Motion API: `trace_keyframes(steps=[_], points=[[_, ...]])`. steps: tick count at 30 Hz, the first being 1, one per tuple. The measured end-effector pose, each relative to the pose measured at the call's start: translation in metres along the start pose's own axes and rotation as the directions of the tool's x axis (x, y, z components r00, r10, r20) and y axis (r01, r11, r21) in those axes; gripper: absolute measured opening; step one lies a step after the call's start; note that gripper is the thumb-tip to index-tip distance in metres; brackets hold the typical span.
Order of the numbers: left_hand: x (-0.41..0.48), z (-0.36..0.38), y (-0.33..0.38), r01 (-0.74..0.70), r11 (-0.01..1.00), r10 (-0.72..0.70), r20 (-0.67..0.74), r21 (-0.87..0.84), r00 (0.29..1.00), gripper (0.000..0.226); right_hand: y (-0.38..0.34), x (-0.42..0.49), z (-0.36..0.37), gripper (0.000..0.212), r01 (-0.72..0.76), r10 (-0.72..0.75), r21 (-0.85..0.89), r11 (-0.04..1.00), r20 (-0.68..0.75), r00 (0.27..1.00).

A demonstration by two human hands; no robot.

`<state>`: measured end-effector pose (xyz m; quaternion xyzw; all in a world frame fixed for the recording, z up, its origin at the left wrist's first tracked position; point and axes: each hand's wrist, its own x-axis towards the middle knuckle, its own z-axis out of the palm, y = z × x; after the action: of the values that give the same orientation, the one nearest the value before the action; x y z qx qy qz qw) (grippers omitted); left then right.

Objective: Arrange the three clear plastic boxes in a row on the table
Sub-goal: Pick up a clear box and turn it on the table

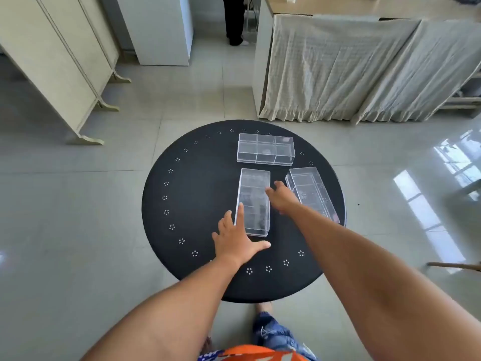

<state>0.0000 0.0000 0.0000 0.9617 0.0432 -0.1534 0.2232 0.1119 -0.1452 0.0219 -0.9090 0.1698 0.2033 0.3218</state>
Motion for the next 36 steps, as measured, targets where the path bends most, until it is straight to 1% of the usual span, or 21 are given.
trace_keyframes(steps=[1,3,5,7,11,12,14,17,19,23,24,26,29,31,34,36], points=[[-0.001,0.004,0.008,0.048,0.998,-0.048,-0.003,-0.043,0.999,0.131,-0.004,0.004,-0.001,0.061,0.001,-0.001,0.021,1.0,0.003,1.0],[0.002,0.013,0.022,0.144,0.985,-0.15,-0.055,-0.099,0.987,0.131,-0.011,0.013,-0.003,0.056,-0.009,0.008,0.049,0.999,0.025,1.0],[0.008,0.019,0.032,0.199,0.971,-0.21,-0.074,-0.133,0.975,0.13,-0.016,0.02,-0.006,0.054,-0.026,0.025,0.019,0.999,0.057,0.998],[0.019,0.024,0.04,0.222,0.968,-0.233,-0.083,-0.121,0.969,0.128,-0.016,0.03,-0.009,0.051,-0.028,0.03,-0.027,0.999,0.077,0.997],[0.036,0.031,0.04,0.246,0.96,-0.261,-0.107,-0.136,0.959,0.117,-0.011,0.052,-0.012,0.047,0.002,0.002,-0.045,0.999,0.093,0.996],[0.038,0.032,0.037,0.247,0.955,-0.266,-0.108,-0.164,0.958,0.113,-0.01,0.058,-0.012,0.05,0.026,-0.02,-0.065,0.998,0.095,0.995],[0.042,0.03,0.025,0.234,0.948,-0.261,-0.106,-0.215,0.96,0.11,-0.008,0.071,-0.012,0.063,0.111,-0.098,-0.173,0.979,0.081,0.992],[0.047,0.023,-0.002,0.181,0.952,-0.214,-0.116,-0.248,0.97,0.108,-0.011,0.083,-0.015,0.076,0.263,-0.241,-0.347,0.9,0.106,0.965],[0.052,0.014,-0.024,0.152,0.962,-0.183,-0.119,-0.227,0.976,0.104,-0.014,0.088,-0.02,0.082,0.374,-0.319,-0.457,0.807,0.196,0.927],[0.057,-0.002,-0.066,0.103,0.987,-0.111,-0.06,-0.127,0.992,0.101,-0.009,0.098,-0.025,0.099,0.528,-0.322,-0.6,0.6,0.423,0.847],[0.057,-0.006,-0.074,0.093,0.991,-0.097,-0.041,-0.097,0.994,0.101,-0.008,0.1,-0.024,0.105,0.555,-0.324,-0.619,0.556,0.453,0.831],[0.056,-0.016,-0.086,0.074,0.995,-0.075,-0.01,-0.066,0.997,0.101,-0.007,0.101,-0.021,0.119,0.58,-0.329,-0.637,0.508,0.478,0.814],[0.056,-0.022,-0.098,0.079,0.993,-0.079,0.004,-0.088,0.997,0.101,-0.006,0.103,-0.014,0.129,0.599,-0.327,-0.608,0.521,0.505,0.798],[0.057,-0.022,-0.103,0.083,0.984,-0.082,0.012,-0.157,0.997,0.102,-0.004,0.104,-0.009,0.134,0.61,-0.319,-0.561,0.56,0.533,0.783],[0.06,-0.027,-0.105,0.081,0.961,-0.073,0.039,-0.264,0.997,0.106,-0.003,0.105,-0.005,0.13,0.569,-0.307,-0.424,0.704,0.541,0.783],[0.064,-0.035,-0.108,0.1,0.938,-0.073,0.095,-0.332,0.993,0.107,-0.003,0.105,-0.005,0.125,0.509,-0.274,-0.301,0.806,0.573,0.772]])
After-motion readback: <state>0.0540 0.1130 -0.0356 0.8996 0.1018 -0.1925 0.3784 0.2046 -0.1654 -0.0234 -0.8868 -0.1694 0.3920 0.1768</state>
